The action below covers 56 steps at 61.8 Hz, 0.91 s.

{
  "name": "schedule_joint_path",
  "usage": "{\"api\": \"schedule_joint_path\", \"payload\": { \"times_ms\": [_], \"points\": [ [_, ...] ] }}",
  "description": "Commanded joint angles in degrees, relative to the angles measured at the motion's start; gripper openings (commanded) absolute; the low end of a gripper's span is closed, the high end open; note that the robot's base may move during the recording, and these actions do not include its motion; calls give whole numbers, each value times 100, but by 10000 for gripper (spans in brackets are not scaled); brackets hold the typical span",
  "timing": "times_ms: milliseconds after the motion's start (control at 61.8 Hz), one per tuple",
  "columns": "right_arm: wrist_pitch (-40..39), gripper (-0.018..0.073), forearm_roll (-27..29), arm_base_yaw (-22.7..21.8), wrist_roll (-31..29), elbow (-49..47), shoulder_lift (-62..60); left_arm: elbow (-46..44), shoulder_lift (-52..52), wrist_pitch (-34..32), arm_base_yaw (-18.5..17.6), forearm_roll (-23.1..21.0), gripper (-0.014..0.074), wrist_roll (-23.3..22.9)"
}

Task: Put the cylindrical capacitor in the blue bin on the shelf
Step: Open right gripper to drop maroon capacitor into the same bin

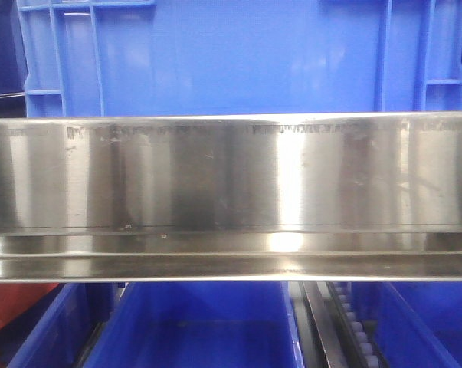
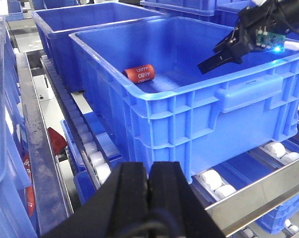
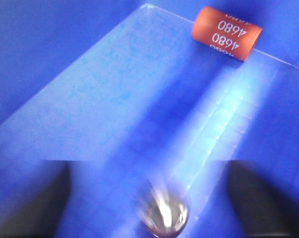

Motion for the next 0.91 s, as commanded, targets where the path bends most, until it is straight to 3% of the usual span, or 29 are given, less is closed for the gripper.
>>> {"api": "schedule_joint_path", "payload": {
  "times_ms": [0, 129, 356, 760, 889],
  "points": [
    [-60, 524, 6, 17, -49, -63, -258, 8, -33, -154, -20, -19, -111, -47],
    [-19, 341, 6, 6, -49, -45, -691, 8, -33, -154, -20, -19, -111, -47],
    [-249, -166, -53, 6, -11, 588, -1912, 8, -33, -154, -20, 4, -111, -47],
    [-1883, -153, -105, 6, 33, 3933, -5001, 8, -33, -154, -20, 4, -111, -47],
    [-2072, -153, -137, 6, 33, 4886, -5905, 8, -33, -154, -20, 4, -111, -47]
  ]
}}
